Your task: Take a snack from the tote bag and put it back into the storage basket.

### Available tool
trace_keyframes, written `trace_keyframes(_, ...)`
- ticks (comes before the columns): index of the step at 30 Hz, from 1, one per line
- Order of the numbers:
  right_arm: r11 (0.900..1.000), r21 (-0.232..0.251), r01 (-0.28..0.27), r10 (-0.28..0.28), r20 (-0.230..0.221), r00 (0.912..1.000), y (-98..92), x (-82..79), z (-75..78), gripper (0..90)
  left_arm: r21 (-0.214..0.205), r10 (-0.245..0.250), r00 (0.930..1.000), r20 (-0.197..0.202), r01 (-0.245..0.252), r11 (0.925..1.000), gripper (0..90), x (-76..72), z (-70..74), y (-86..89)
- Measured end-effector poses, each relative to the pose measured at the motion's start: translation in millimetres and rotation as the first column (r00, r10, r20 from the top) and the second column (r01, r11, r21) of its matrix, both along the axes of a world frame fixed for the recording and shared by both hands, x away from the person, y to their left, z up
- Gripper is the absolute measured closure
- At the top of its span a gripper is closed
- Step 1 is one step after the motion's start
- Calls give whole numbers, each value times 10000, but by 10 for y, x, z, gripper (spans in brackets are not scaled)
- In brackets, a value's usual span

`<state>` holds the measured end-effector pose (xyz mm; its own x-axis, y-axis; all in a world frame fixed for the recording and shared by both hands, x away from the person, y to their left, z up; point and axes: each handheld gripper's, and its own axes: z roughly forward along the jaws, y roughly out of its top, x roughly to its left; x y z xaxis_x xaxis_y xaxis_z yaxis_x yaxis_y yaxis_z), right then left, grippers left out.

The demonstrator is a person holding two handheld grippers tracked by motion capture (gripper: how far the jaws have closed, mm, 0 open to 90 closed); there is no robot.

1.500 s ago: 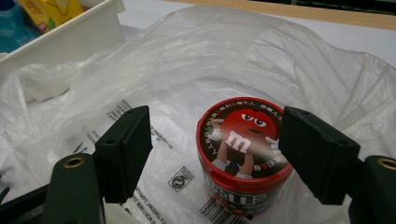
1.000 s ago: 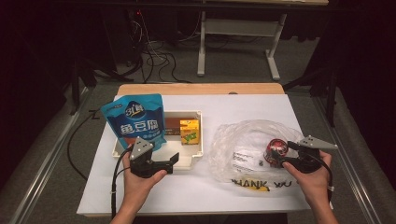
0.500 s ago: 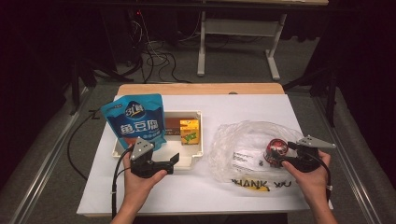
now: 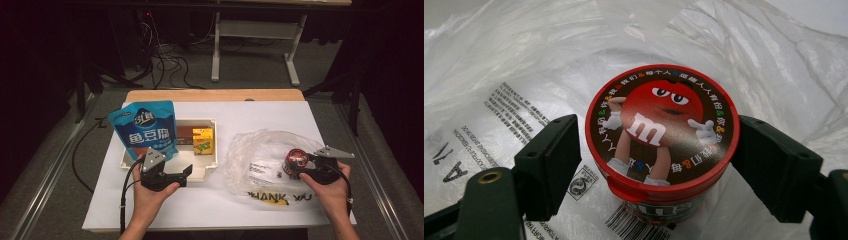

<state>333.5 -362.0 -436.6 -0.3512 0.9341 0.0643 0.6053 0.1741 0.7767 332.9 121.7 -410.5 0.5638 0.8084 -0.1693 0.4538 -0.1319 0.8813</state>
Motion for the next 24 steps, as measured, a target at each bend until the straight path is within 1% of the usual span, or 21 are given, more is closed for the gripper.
trace_keyframes(5,10000,-65,-25,25,-42,10000,-3,18,-28,228,31,-9,10000,18,9,10000,5,-5,2,-12)
trace_keyframes(6,10000,-52,39,-40,-163,9999,1,23,-40,234,51,-13,10000,1,13,10000,6,-4,1,-13)
trace_keyframes(9,9999,-122,3,-5,-173,9998,2,35,-55,237,63,-13,10000,-11,13,10000,5,-2,-1,-13)
trace_keyframes(11,9998,-146,109,-112,-235,9997,19,45,-75,236,61,-29,10000,-20,29,10000,6,-3,-1,-15)
trace_keyframes(12,9997,-224,72,-77,-206,9998,21,54,-84,236,70,-38,10000,-17,39,10000,5,-3,-1,-17)
trace_keyframes(16,9995,-262,164,-172,-308,9994,41,73,-111,233,131,-8,10000,-34,9,9999,12,-4,-7,-33)
trace_keyframes(24,9980,-548,322,-336,-259,9991,97,128,-156,226,138,-33,10000,-51,33,9999,12,-5,-10,-41)
